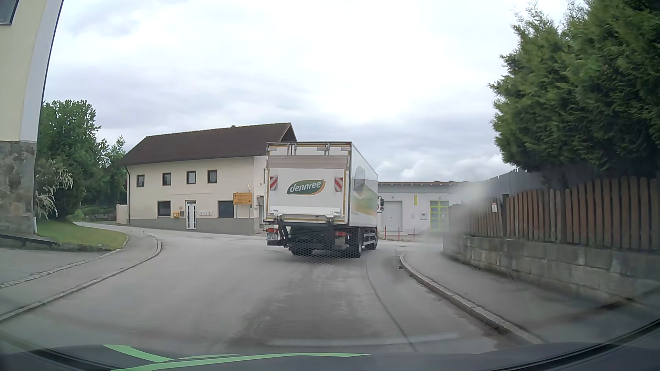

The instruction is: Follow the waypoints while adhering to traffic rules and regulations

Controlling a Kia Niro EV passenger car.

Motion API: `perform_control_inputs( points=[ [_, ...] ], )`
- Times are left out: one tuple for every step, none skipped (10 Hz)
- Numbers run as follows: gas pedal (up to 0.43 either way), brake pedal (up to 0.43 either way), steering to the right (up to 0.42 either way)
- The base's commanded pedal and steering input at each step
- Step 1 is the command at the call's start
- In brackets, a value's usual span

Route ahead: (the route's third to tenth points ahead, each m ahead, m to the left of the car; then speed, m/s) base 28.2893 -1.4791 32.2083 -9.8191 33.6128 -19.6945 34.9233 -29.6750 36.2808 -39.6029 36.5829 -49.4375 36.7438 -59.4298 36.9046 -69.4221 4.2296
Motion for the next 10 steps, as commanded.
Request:
perform_control_inputs(
  points=[
    [0.0, 0.0, -0.025],
    [0.0, 0.0, -0.02],
    [0.0, 0.0, -0.016],
    [0.0, 0.0, -0.012],
    [0.0, 0.0, -0.01],
    [0.0, 0.0, -0.009],
    [0.0, 0.0, -0.007],
    [0.0, 0.0, -0.005],
    [0.0, 0.0, -0.005],
    [0.0, 0.0, -0.004]
  ],
)
